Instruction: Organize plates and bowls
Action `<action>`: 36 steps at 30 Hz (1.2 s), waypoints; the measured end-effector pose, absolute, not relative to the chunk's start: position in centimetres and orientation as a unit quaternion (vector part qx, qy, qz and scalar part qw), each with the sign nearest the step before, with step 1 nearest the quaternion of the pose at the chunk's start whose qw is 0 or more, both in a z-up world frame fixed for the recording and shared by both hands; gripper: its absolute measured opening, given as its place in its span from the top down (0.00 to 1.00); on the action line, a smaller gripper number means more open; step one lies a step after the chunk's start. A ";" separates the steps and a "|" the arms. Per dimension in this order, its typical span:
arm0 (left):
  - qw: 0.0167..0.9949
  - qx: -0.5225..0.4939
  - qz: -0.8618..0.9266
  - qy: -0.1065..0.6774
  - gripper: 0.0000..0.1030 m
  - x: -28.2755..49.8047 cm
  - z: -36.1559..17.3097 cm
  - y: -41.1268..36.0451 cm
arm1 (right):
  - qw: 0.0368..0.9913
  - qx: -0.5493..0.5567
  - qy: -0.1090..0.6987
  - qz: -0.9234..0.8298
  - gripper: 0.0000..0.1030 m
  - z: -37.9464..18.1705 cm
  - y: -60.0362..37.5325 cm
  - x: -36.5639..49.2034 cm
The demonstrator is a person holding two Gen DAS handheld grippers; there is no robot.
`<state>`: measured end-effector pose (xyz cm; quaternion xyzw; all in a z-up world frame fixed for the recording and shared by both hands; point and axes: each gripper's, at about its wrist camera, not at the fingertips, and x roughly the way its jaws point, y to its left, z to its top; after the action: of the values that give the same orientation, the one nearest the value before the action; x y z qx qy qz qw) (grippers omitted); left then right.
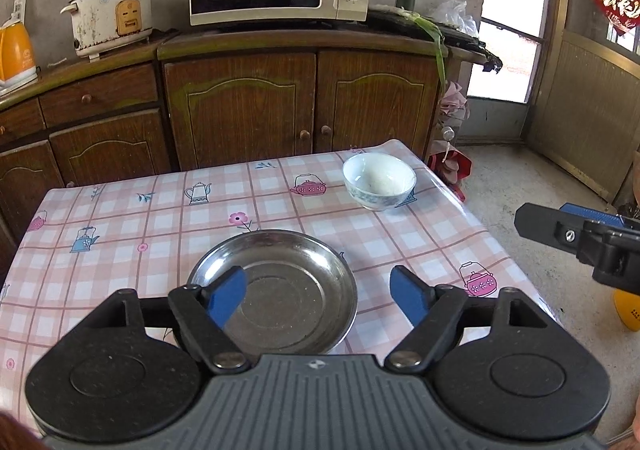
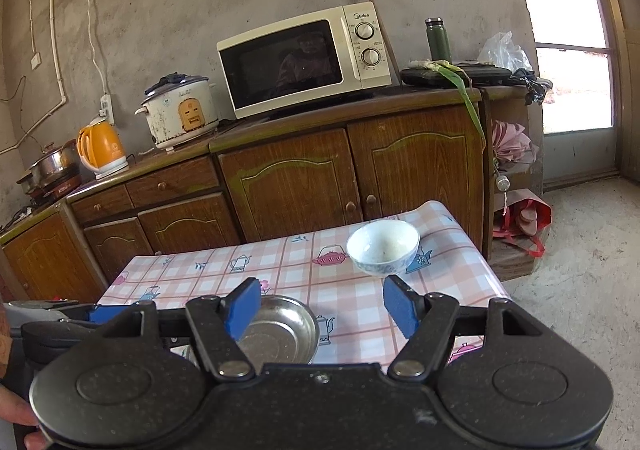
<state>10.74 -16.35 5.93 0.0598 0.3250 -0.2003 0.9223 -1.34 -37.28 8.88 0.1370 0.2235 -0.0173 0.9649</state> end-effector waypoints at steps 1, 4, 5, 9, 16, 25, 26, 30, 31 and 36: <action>0.922 0.062 -0.200 0.325 0.21 10.9 5.9 -16.5 | 0.965 0.137 0.222 -0.018 0.21 9.0 -37.4 -1.2; 0.922 0.063 -0.200 0.325 0.21 11.6 6.0 -16.9 | 0.965 0.139 0.219 -0.020 0.21 9.1 -37.8 -0.5; 0.922 0.063 -0.200 0.325 0.21 11.8 5.9 -17.0 | 0.965 0.140 0.219 -0.021 0.21 9.1 -37.9 -0.2; 0.922 0.068 -0.199 0.325 0.20 12.5 5.9 -17.5 | 0.965 0.141 0.218 -0.026 0.21 8.9 -38.7 0.9; 0.920 0.076 -0.202 0.328 0.20 14.8 5.7 -18.8 | 0.964 0.150 0.216 -0.036 0.21 8.6 -40.2 3.2; 0.920 0.081 -0.204 0.326 0.19 19.1 4.7 -20.8 | 0.960 0.157 0.225 -0.063 0.21 7.0 -43.6 7.9; 0.920 0.079 -0.205 0.325 0.19 19.8 4.6 -21.0 | 0.959 0.157 0.227 -0.071 0.21 6.7 -44.1 8.5; 0.919 0.076 -0.208 0.325 0.20 22.5 3.8 -22.5 | 0.951 0.168 0.249 -0.076 0.21 4.8 -46.2 11.9; 0.919 0.077 -0.209 0.326 0.20 23.3 3.5 -22.9 | 0.948 0.172 0.255 -0.078 0.21 4.3 -46.7 12.8; 0.911 0.069 -0.211 0.348 0.20 27.0 1.3 -25.1 | 0.941 0.176 0.279 -0.079 0.21 1.5 -48.2 17.1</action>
<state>27.03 -25.14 1.32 0.0692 0.3479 -0.2106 0.9109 17.06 -48.22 1.47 0.1759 0.2789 -0.0794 0.9407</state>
